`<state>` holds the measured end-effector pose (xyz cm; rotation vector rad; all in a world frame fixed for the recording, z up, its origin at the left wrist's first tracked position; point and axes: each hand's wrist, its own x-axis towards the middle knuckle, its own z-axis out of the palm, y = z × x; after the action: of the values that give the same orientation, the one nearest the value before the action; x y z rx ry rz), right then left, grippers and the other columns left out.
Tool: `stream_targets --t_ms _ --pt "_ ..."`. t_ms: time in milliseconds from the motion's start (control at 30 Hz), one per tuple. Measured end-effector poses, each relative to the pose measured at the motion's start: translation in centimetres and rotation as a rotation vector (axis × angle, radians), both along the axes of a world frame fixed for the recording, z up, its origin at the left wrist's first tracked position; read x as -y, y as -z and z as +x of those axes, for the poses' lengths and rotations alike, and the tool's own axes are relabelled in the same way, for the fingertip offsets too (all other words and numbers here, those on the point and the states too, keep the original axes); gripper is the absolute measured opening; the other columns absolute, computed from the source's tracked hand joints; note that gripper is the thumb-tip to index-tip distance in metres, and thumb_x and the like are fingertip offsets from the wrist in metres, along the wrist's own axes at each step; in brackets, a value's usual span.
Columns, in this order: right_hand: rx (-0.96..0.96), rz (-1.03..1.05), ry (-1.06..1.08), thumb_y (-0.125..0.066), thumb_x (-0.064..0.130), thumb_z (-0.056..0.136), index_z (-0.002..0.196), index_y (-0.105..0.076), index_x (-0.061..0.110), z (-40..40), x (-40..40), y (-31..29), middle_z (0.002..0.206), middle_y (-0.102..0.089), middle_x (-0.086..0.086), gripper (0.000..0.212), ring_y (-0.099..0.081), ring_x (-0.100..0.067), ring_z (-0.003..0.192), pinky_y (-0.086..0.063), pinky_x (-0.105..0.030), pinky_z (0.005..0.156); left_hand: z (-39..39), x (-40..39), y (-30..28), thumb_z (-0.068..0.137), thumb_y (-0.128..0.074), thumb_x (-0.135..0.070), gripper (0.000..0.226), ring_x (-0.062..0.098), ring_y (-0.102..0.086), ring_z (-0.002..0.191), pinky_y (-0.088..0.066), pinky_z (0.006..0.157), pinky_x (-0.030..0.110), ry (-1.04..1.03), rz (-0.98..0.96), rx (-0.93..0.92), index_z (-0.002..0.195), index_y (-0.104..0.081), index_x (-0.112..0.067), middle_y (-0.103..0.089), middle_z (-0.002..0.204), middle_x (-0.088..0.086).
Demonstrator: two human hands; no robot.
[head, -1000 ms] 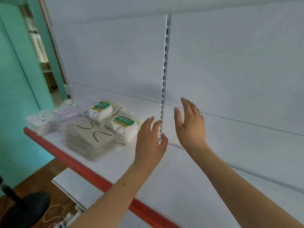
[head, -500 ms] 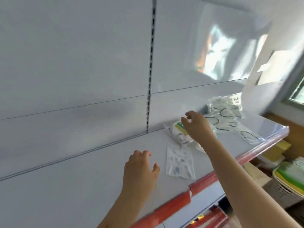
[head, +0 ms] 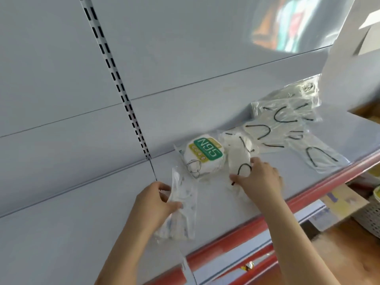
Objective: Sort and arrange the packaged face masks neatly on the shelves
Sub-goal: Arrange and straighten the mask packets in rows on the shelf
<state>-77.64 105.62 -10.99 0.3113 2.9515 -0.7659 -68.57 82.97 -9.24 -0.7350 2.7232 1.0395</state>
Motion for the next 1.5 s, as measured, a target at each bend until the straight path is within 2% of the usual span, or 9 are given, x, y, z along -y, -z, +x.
stream_targets --t_ms 200,367,567,700,833,933,1000,1167,1500 --pt "-0.115 -0.405 0.025 -0.077 0.025 0.082 0.121 -0.051 0.015 0.6 -2.7 -0.6 0.114 -0.058 -0.009 0.048 -0.051 -0.022 0.089 -0.037 -0.03 0.073 1.7 2.1 -0.6 0.09 -0.074 -0.027 0.007 0.024 -0.074 0.077 -0.058 0.074 0.043 -0.187 0.146 -0.121 0.089 -0.073 -0.02 -0.077 0.082 0.0" --pt "-0.131 -0.627 -0.043 -0.08 0.032 0.081 0.137 -0.044 0.029 1.7 -2.0 -1.8 0.112 -0.05 -0.001 0.067 -0.05 -0.015 0.104 -0.037 -0.027 0.083 1.2 0.7 -0.6 0.084 -0.077 -0.04 0.055 0.03 -0.058 0.111 -0.047 0.093 0.041 -0.219 -0.311 -0.362 0.129 -0.058 -0.014 -0.062 0.118 0.009" --pt "-0.125 -0.924 -0.281 -0.076 0.029 0.086 0.131 -0.048 0.05 4.8 0.7 -3.6 0.107 -0.063 0.015 0.057 -0.056 0.023 0.092 -0.057 -0.025 0.083 -2.0 -6.3 -4.1 0.077 -0.067 -0.068 0.088 0.008 -0.073 0.093 -0.048 0.1 0.038 -0.028 0.848 -0.149 0.145 -0.05 -0.015 -0.076 0.098 -0.009" --pt "-0.081 -1.175 -0.378 -0.074 0.045 0.085 0.134 -0.05 0.053 5.6 -0.3 -3.7 0.119 -0.068 0.003 0.056 -0.064 -0.013 0.112 -0.059 -0.043 0.082 -2.8 -6.7 -3.2 0.087 -0.073 -0.051 0.052 0.028 -0.074 0.106 -0.05 0.106 0.051 -0.061 0.983 -0.156 0.123 -0.07 -0.015 -0.078 0.109 0.008" --pt "-0.311 -0.808 -0.382 -0.059 0.056 0.089 0.136 -0.048 0.04 2.4 -2.0 -2.4 0.102 -0.063 0.005 0.05 -0.059 -0.008 0.092 -0.049 -0.029 0.081 -2.9 -6.1 -2.8 0.091 -0.071 -0.018 0.022 0.032 -0.073 0.099 -0.054 0.1 0.047 -0.269 1.077 -0.303 0.108 -0.073 -0.005 -0.077 0.105 0.017" --pt "-0.316 0.009 -0.344 -0.066 0.065 0.08 0.156 -0.021 0.03 -4.5 -5.2 -1.2 0.156 -0.033 0.0 0.095 -0.03 -0.023 0.142 -0.031 -0.045 0.114 -2.5 -4.7 -2.9 0.094 -0.069 -0.018 0.006 0.025 -0.067 0.079 -0.053 0.081 0.037 -0.4 0.959 -0.383 0.091 -0.07 -0.012 -0.075 0.093 0.014" --pt "-0.144 0.192 -0.357 -0.065 0.071 0.077 0.159 -0.009 0.028 -8.4 -6.9 -0.3 0.166 -0.01 -0.001 0.108 -0.007 -0.026 0.153 -0.01 -0.047 0.123 -2.3 -4.3 -3.1 0.094 -0.068 -0.016 0.006 0.024 -0.066 0.077 -0.051 0.074 0.033 -0.423 0.964 -0.398 0.09 -0.069 -0.012 -0.073 0.092 0.012" --pt "-0.267 0.189 -0.285 -0.058 0.044 0.096 0.115 -0.068 0.023 -10.8 -6.6 0.3 0.117 -0.069 -0.004 0.031 -0.062 -0.029 0.11 -0.046 -0.035 0.084 -1.3 -3.7 -2.9 0.096 -0.064 -0.014 0.007 0.022 -0.071 0.08 -0.055 0.071 0.033 -0.373 0.895 -0.441 0.096 -0.071 -0.015 -0.077 0.089 0.006" --pt "-0.684 -0.247 -0.21 -0.064 0.018 0.094 0.093 -0.072 0.018 -3.6 -4.0 -2.4 0.075 -0.069 0.007 0.008 -0.065 -0.016 0.072 -0.049 -0.03 0.065 -1.1 -4.0 -2.5 0.095 -0.06 -0.008 0.012 0.031 -0.07 0.084 -0.053 0.076 0.04 -0.323 0.858 -0.339 0.097 -0.071 -0.013 -0.076 0.096 0.018"
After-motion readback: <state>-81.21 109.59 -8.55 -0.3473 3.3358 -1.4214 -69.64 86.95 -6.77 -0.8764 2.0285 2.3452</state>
